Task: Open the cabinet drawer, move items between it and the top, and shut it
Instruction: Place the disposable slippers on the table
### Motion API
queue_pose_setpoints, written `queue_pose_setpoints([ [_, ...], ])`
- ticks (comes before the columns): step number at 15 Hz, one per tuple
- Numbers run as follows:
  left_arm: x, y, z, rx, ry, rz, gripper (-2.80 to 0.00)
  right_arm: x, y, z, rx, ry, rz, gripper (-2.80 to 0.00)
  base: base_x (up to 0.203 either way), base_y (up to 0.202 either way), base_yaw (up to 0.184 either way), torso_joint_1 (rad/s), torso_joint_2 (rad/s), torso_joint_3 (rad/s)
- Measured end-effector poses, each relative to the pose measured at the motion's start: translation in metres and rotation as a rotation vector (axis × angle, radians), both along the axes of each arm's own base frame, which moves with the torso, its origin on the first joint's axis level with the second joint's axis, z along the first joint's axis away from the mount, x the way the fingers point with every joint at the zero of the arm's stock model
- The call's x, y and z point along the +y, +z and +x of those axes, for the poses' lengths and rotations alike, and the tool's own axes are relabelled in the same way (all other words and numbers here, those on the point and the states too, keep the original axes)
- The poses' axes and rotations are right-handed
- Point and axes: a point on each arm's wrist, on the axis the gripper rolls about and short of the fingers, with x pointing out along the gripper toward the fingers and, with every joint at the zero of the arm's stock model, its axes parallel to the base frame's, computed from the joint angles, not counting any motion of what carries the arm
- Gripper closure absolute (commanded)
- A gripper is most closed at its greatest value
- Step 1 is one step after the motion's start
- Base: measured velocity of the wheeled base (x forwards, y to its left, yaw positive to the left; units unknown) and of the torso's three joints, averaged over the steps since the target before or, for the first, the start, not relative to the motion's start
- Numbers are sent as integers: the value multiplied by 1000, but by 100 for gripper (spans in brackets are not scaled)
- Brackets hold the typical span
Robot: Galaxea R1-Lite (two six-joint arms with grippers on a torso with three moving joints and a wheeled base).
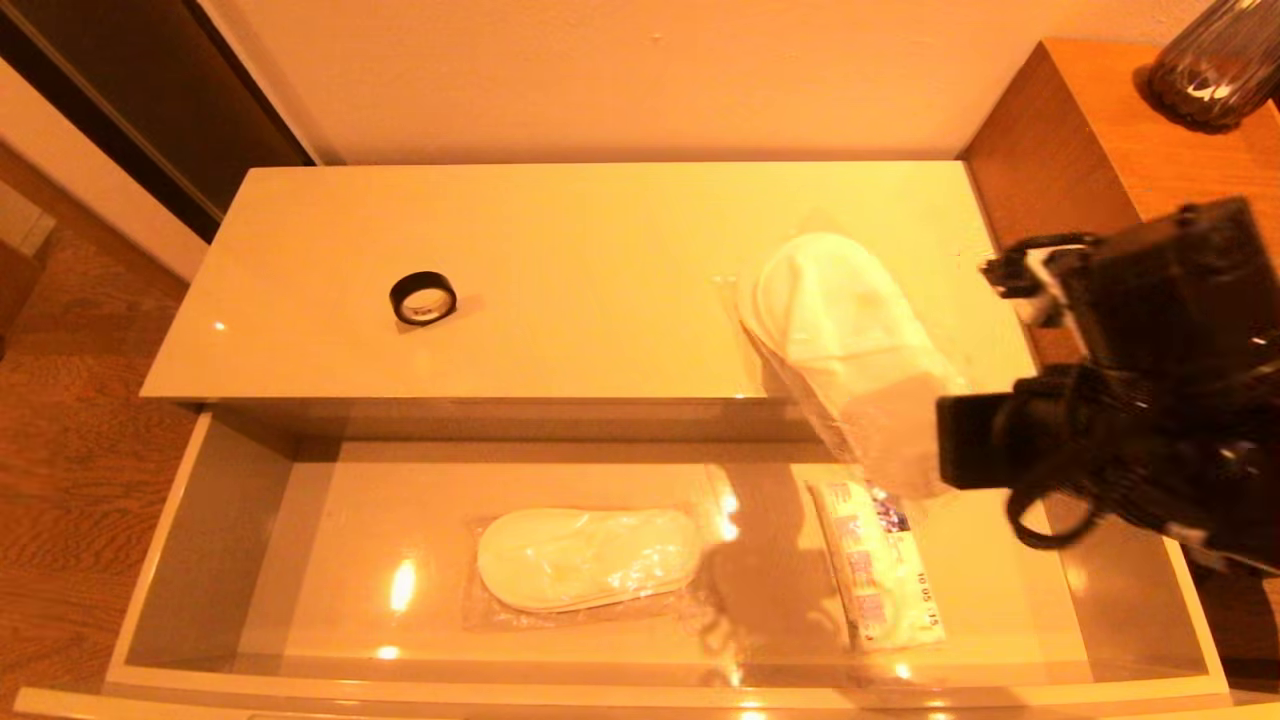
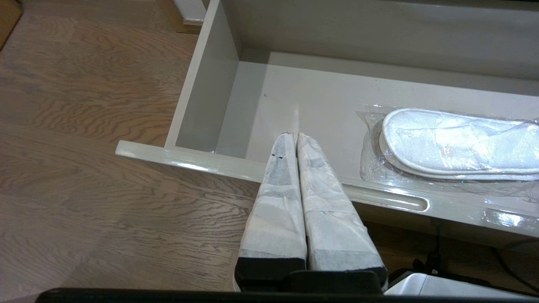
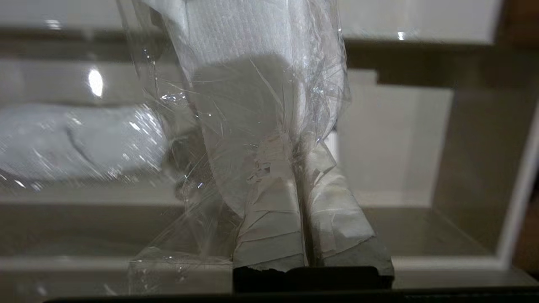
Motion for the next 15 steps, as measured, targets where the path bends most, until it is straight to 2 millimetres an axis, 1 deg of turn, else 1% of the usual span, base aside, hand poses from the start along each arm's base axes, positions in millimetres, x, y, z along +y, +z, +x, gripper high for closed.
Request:
queue_pose_setpoints([
  [2,0,0,0,0,0,0,0,-32,-12,-35,52,-3,-45,0,0,0,0,0,0,0],
  [4,0,0,0,0,0,0,0,-60,-34,-62,111,-16,-93,0,0,0,0,0,0,0],
  [6,0,0,0,0,0,0,0,-79,-53,-81,147,-32,-116,0,0,0,0,0,0,0],
  [7,0,0,0,0,0,0,0,-85,-62,-87,160,-40,-122,0,0,0,0,0,0,0],
  [8,0,0,0,0,0,0,0,-88,-69,-90,168,-43,-113,0,0,0,0,0,0,0],
  [10,0,0,0,0,0,0,0,-87,-82,-89,186,-45,-75,0,0,0,0,0,0,0],
  [12,0,0,0,0,0,0,0,-81,-96,-82,205,-65,-43,0,0,0,0,0,0,0],
  [15,0,0,0,0,0,0,0,-68,-118,-66,230,-98,-14,0,0,0,0,0,0,0],
])
